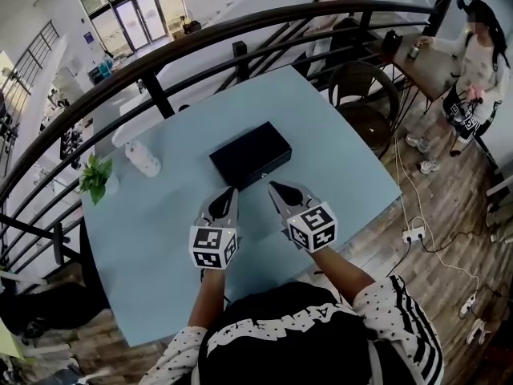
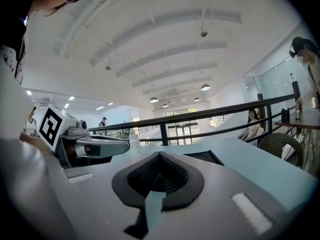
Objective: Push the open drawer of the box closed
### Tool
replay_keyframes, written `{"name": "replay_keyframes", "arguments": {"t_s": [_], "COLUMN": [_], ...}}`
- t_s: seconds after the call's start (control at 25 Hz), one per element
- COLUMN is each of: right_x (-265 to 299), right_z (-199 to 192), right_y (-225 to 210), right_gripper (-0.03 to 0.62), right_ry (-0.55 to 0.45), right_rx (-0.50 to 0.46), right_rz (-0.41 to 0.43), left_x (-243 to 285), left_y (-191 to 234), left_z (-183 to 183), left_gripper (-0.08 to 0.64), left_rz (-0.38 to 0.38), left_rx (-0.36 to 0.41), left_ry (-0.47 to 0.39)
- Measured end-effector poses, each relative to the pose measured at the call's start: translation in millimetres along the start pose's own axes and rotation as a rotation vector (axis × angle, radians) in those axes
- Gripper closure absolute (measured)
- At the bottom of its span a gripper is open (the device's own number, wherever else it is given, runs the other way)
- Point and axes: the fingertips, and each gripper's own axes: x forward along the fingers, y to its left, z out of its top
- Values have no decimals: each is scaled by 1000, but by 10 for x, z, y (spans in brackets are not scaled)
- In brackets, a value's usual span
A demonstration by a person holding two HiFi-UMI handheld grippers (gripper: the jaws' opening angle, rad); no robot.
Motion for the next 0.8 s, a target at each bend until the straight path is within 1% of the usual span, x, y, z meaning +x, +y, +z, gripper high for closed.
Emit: {"name": "replay_keyframes", "arguments": {"t_s": [0.36, 0.8], "right_x": [-80, -116], "right_z": [42, 35], "right_y": [99, 175], "right_gripper": [595, 595], "right_ry": [-20, -19], "right_rx": [12, 8], "right_rz": [4, 23], "left_x": [-161, -266], "left_y": [-34, -48], "left_z": [52, 11], "left_gripper": [560, 560], "left_rz": [10, 34], "left_rx": [13, -1], "left_ry": [-11, -9]}}
